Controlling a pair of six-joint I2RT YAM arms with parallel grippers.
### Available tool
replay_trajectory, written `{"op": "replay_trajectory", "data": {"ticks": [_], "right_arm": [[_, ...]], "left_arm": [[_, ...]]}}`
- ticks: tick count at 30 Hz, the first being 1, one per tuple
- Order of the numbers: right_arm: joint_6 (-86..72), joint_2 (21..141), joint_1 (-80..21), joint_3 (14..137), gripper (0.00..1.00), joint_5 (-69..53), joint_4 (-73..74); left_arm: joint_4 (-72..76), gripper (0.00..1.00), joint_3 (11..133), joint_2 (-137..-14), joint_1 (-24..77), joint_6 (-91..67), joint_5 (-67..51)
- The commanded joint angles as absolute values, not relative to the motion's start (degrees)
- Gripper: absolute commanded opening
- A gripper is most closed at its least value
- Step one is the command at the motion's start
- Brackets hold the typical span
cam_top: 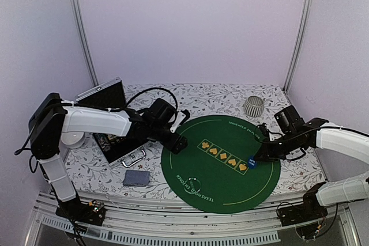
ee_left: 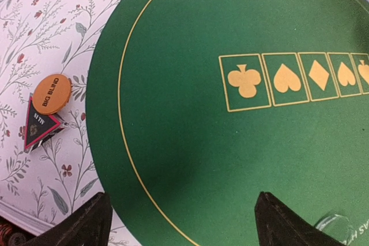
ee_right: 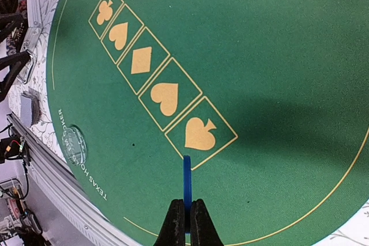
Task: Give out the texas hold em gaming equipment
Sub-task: Place the small blind button in the small blind area.
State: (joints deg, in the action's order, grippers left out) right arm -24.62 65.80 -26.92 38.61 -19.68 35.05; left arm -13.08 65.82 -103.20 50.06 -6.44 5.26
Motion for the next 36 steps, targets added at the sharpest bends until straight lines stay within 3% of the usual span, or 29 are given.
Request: {"op": "replay_trajectory", "data": {"ticks": [1, 7, 13, 21, 36], "right_arm": [[-23.9, 68.2, -26.6, 39.4, 0.02, -20.3, 36.8], [-25.1, 70.3, -26.7, 39.5, 0.02, -18.6, 36.2], [-25.2, 70.6, -28.7, 41.3, 0.02, -27.7, 27.0], [-26.0, 86.8, -36.4, 56.0, 0.02, -36.7, 14.0], [-29.1, 108.8, -37.8, 78.0, 0.02, -34.0, 10.1]], "left_arm": [[-11.9, 0.89, 64.6, -101.5, 48.7, -5.9, 6.0], [-12.3, 0.89, 64.4, -101.3, 48.6, -6.1, 7.3], [-11.4, 0.89, 65.2, -99.9, 48.1, -6.1, 7.6], [-6.7, 0.89, 59.7, -93.6, 46.5, -8.1, 8.9], [0.6, 0.89, 48.7, -84.4, 46.2, -9.9, 11.3]]}}
